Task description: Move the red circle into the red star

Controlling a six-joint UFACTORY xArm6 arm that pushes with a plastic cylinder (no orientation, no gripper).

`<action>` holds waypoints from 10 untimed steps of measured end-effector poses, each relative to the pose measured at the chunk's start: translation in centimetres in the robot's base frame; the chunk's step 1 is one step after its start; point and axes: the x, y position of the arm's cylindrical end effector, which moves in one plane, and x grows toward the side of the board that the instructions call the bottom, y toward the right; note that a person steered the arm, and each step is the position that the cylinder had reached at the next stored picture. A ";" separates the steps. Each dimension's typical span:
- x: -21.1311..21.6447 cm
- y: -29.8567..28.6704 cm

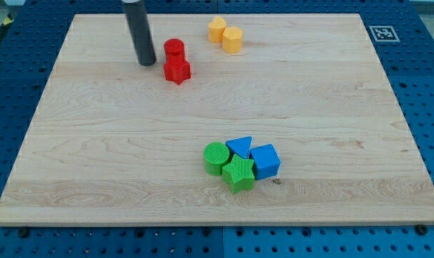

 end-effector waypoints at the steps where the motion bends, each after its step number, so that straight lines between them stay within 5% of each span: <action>1: 2.0 4.1; 3: 4.3 4.5; 5: -0.1 -6.3; 6: -4.3 -3.3; 8: -4.1 7.1; 10: -1.2 6.0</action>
